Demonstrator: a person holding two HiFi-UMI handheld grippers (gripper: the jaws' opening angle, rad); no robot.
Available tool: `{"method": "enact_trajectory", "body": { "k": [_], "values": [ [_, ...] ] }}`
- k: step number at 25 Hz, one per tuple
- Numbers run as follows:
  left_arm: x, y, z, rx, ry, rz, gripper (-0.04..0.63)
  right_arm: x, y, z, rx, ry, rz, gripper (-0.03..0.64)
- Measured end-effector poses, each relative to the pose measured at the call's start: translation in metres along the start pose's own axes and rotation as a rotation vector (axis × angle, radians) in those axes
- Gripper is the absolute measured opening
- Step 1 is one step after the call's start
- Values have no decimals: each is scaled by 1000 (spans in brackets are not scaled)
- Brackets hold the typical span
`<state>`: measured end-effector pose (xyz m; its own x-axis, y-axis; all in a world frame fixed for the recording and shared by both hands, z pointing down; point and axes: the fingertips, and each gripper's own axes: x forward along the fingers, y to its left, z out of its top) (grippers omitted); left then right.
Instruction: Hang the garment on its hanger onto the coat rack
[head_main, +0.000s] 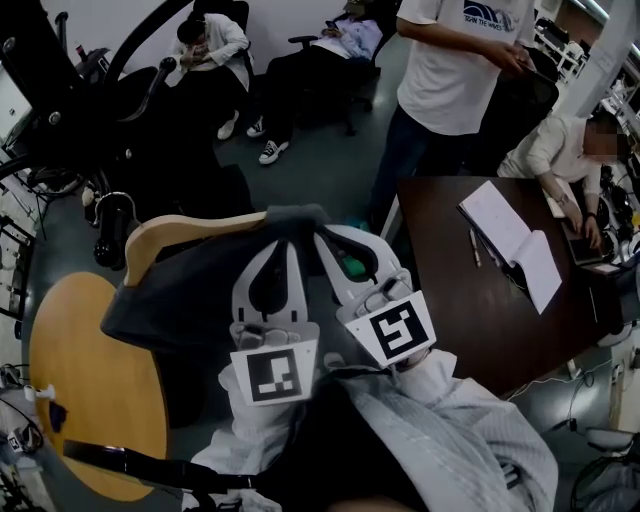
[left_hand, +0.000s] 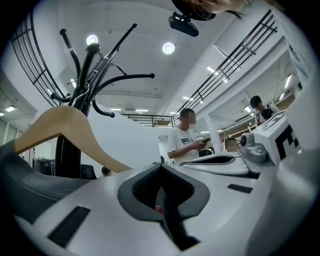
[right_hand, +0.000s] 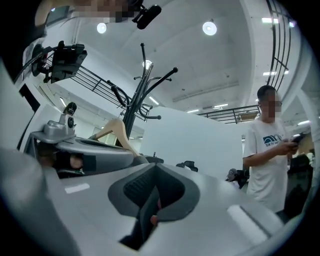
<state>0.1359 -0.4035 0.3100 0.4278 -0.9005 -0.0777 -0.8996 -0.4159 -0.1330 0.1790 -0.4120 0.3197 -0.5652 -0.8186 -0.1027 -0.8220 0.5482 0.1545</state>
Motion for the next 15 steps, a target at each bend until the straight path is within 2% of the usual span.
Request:
{"method": "enact_trajectory", "body": {
  "k": [15],
  "values": [
    [9, -2, -4, 16, -7, -17, 6, -1, -7, -4, -24, 6, -14, 0]
  ]
}}
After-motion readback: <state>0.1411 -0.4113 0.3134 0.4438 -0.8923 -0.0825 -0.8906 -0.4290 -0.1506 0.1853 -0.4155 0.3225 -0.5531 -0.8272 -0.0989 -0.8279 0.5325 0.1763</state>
